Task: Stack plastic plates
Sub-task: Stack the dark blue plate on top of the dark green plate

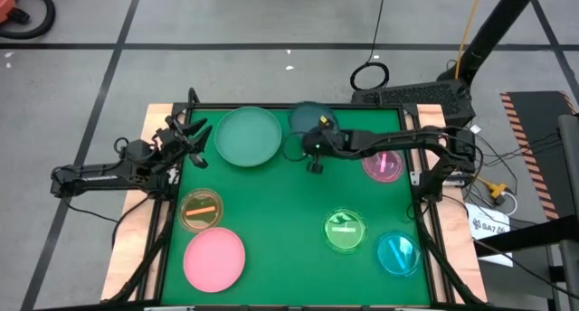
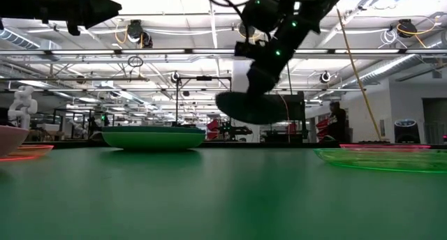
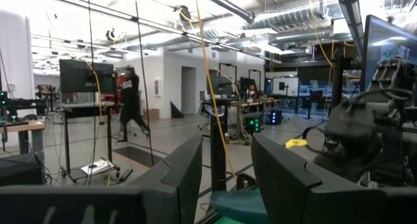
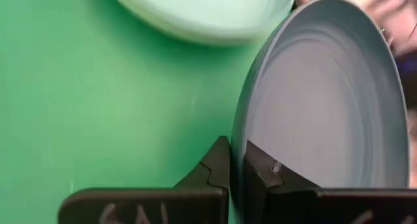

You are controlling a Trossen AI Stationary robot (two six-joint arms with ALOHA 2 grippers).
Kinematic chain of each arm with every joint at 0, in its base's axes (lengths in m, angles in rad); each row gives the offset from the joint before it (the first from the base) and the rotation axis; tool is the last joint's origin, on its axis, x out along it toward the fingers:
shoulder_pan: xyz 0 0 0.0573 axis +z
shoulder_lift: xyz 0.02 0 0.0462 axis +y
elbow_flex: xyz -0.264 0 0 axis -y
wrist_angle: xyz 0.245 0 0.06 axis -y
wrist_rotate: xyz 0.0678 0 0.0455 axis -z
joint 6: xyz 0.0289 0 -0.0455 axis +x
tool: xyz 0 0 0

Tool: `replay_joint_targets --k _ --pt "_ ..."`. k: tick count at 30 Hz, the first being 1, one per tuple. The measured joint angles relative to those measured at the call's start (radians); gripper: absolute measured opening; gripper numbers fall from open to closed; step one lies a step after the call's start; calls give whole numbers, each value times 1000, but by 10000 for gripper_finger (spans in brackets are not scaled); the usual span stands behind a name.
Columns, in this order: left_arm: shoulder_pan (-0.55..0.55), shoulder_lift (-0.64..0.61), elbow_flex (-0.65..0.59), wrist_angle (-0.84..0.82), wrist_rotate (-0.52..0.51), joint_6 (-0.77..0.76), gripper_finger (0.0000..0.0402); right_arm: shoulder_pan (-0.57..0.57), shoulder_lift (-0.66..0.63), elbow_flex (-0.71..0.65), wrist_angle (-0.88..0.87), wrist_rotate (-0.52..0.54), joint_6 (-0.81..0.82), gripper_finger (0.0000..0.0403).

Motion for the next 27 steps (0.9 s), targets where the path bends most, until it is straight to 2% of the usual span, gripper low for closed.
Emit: replay_joint_targets --k 6,11,17,21,27 --pt "0 0 0 0 0 0 138 0 9 41 98 -4 -194 4" --pt "0 0 0 0 0 2 138 3 46 42 184 -105 -308 4" --pt "0 0 0 0 0 -5 138 35 124 48 260 -105 -405 4" --pt "0 0 0 -1 0 -5 138 48 181 112 265 -107 -433 4" --pt "0 0 0 -1 0 -3 138 49 295 259 230 -171 -499 4"
